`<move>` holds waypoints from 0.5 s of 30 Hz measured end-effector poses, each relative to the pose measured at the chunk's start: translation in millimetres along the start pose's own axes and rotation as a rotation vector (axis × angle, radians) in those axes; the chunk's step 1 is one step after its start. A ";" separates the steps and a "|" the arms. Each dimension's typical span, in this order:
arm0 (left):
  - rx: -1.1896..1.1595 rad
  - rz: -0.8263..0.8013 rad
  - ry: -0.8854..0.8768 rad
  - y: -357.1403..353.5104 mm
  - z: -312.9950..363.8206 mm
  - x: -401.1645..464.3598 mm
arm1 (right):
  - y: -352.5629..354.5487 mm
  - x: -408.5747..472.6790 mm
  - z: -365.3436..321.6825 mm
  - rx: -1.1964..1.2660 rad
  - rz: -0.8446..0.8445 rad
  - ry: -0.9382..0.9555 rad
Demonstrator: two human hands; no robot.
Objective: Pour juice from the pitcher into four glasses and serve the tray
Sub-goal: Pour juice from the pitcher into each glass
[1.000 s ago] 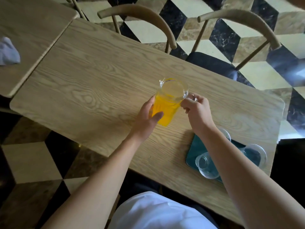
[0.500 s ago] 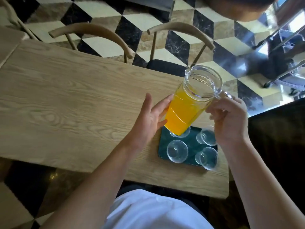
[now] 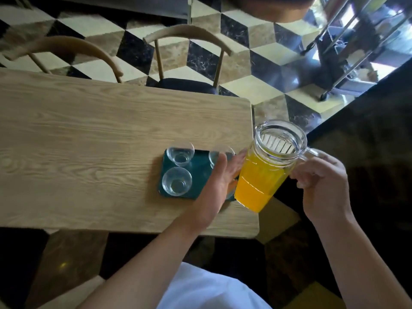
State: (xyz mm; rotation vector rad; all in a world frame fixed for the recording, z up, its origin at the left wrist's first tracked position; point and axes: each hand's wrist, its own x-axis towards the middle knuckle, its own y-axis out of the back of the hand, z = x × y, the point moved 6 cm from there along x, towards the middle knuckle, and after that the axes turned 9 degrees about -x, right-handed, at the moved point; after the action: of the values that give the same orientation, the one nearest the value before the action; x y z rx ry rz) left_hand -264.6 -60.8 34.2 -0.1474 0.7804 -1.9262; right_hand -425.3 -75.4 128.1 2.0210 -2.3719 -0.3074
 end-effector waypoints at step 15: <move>-0.228 0.463 0.092 -5.7 -150.4 -16.0 | 19.3 -34.4 105.9 -0.267 -0.178 -0.184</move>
State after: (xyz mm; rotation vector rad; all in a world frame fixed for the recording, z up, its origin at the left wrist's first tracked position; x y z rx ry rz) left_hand -325.0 22.6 -76.7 -0.0125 0.9986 -1.4133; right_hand -452.6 -23.8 31.3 2.1556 -2.1029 -0.8004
